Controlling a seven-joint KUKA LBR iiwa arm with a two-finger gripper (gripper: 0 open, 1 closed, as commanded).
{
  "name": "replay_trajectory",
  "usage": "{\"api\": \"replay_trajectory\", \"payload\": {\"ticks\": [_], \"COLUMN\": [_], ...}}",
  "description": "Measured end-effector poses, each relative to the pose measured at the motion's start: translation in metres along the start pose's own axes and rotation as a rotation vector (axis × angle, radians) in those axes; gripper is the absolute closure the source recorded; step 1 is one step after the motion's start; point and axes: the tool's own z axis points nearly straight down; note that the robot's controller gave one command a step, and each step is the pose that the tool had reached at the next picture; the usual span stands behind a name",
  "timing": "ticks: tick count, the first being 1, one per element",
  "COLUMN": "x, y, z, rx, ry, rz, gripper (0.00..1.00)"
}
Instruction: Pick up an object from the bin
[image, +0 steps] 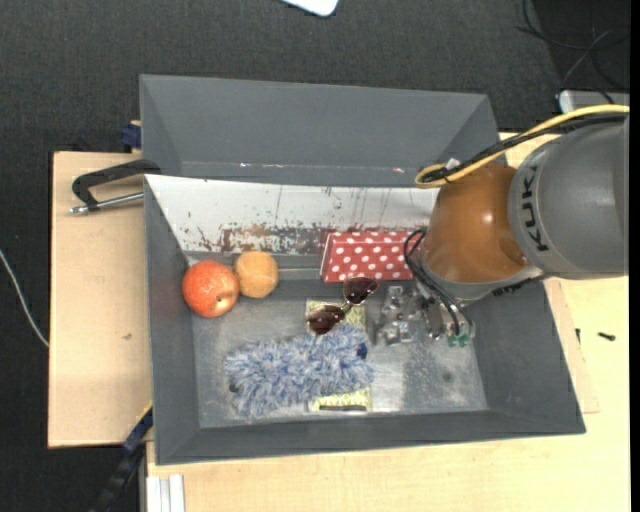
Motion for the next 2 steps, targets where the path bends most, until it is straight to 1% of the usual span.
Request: {"api": "replay_trajectory", "payload": {"ticks": [1, 2], "x": [-0.0240, -0.0322], "y": [-0.0015, 0.0037], "z": [-0.0331, -0.0288], "rx": [-0.003, -0.004], "ry": [-0.003, 0.002], "rz": [0.098, 0.115], "gripper": [1.00, 0.00]}}
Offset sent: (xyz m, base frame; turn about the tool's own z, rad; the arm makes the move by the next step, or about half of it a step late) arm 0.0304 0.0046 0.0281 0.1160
